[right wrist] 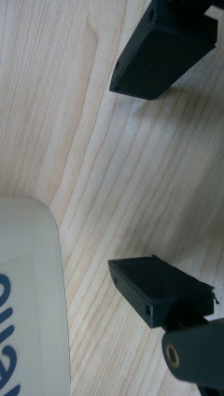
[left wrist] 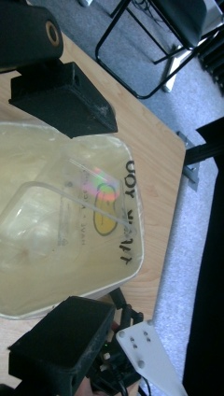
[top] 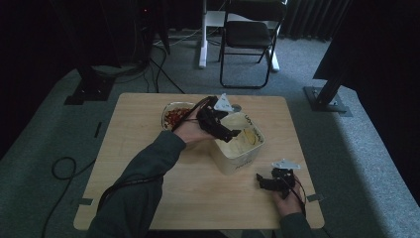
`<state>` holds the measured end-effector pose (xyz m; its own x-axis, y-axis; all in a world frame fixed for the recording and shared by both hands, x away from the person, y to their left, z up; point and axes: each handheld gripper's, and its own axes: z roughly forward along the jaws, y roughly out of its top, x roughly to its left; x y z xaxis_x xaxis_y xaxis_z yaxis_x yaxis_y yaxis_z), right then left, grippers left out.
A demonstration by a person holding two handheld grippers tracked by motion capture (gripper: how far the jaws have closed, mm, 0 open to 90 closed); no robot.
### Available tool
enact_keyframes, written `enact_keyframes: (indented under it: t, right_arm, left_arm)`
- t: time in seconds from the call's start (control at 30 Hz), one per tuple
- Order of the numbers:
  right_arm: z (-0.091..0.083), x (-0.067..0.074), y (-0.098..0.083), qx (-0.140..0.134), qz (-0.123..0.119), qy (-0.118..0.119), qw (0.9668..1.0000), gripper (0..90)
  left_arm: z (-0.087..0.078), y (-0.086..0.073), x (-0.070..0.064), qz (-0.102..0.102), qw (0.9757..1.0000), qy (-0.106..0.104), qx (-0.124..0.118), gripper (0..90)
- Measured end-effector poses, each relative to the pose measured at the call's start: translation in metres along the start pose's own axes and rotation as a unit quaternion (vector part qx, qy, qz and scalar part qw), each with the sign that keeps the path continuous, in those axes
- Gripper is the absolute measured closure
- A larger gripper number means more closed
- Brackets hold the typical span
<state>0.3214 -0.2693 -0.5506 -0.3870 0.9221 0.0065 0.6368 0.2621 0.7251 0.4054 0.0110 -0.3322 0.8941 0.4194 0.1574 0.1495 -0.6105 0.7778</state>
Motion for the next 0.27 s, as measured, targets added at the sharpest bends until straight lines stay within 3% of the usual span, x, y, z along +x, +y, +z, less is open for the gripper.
enact_keyframes:
  t: [0.13, 0.27]
  right_arm:
    - [0.000, 0.000, 0.000, 0.000, 0.000, 0.000, 1.0000, 13.0]
    - [0.000, 0.000, 0.000, 0.000, 0.000, 0.000, 1.0000, 13.0]
  left_arm:
    - [-0.006, -0.002, 0.003, 0.000, 0.9999, 0.010, -0.004, 12.7]
    - [-0.015, -0.006, 0.011, -0.013, 0.9996, 0.023, -0.013, 12.1]
